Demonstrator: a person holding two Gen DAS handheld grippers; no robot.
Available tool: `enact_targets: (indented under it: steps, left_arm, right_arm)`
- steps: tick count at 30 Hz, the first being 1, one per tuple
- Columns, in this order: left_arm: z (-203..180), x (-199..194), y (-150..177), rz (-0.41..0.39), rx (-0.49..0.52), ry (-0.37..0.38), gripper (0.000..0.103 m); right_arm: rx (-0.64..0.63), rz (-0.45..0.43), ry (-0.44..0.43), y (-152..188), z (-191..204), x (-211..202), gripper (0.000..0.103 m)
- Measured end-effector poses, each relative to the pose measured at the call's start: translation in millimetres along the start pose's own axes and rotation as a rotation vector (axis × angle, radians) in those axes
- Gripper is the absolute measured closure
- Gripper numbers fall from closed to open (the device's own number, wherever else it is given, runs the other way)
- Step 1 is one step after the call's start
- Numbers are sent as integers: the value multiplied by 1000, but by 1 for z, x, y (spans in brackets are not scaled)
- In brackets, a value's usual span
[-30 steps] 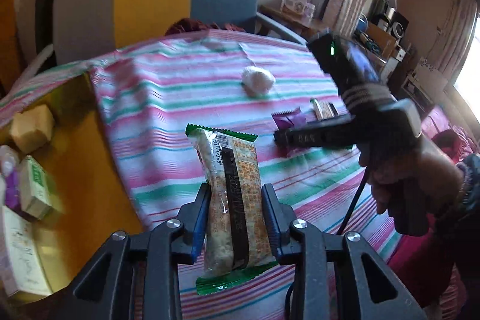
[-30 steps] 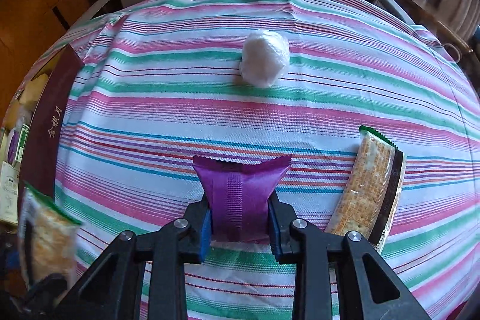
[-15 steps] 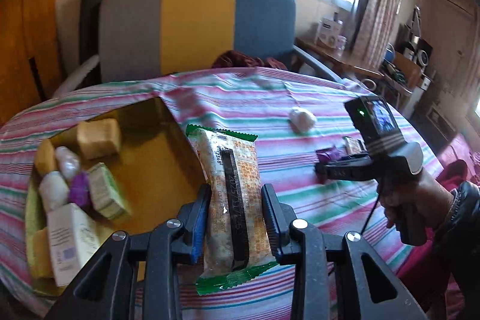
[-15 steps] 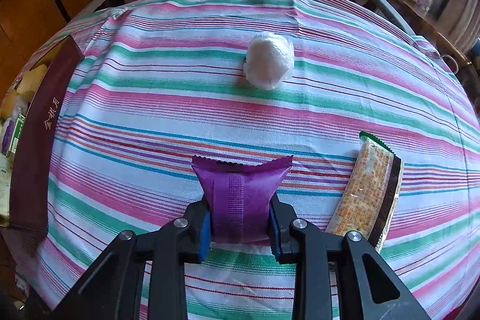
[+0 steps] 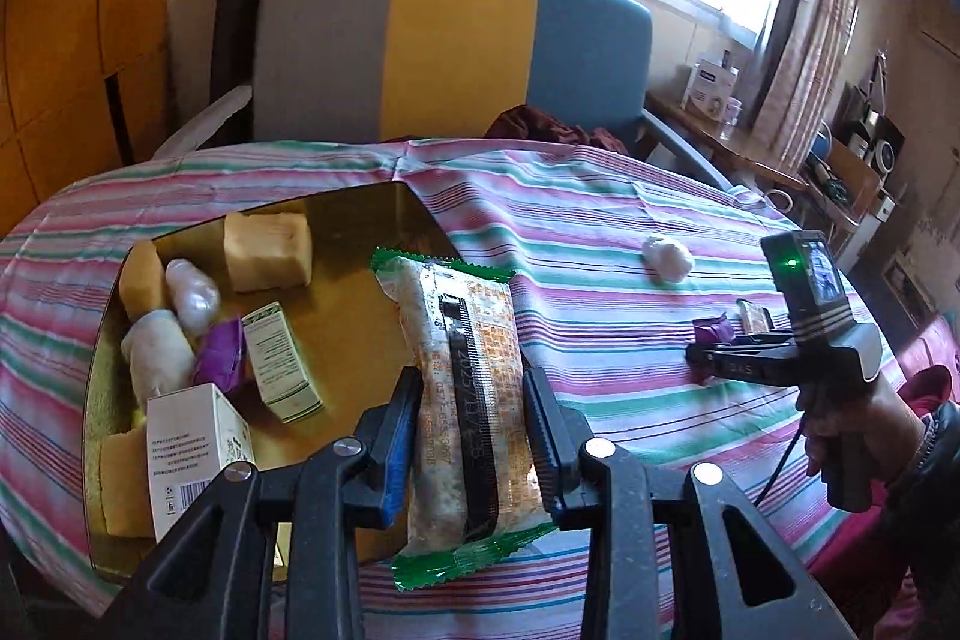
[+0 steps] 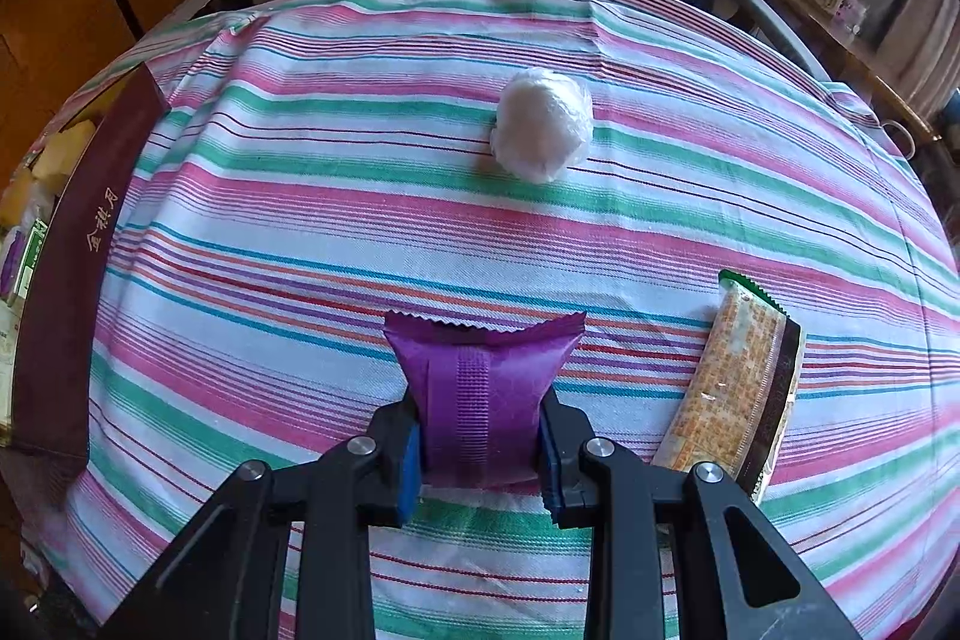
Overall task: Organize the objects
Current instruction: 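Carry the cracker bar into the gold tray and open the left tool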
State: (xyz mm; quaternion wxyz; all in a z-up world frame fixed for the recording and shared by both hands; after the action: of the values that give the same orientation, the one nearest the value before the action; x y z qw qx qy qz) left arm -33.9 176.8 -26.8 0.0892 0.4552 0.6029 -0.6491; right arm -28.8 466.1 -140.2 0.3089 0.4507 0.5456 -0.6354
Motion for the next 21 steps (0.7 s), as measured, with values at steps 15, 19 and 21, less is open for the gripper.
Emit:
enact_targets:
  steps: [15,19,21]
  left_arm:
    - [68,30,-6,91,-260,55,70]
    - [91,32,-21,77,-331,81,70]
    - [96,38,-29,81,-341,87,70]
  right_arm:
    - [-22,-2,20,1,3,-1,72]
    - [-26,-2,23,1,4,-2,72]
    - [-26,-2,24,-1,4,0,72]
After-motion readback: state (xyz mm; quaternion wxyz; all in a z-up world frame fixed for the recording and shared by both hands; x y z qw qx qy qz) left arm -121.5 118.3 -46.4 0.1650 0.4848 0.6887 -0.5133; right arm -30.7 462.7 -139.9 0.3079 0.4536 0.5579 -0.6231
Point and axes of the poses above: each gripper's, at about its wrist camera, not at the fingertips, and x roughly the way its jaws point, z to its left, y to its underside, the point moved 2 cm from there along x, roughly the way its jaws point
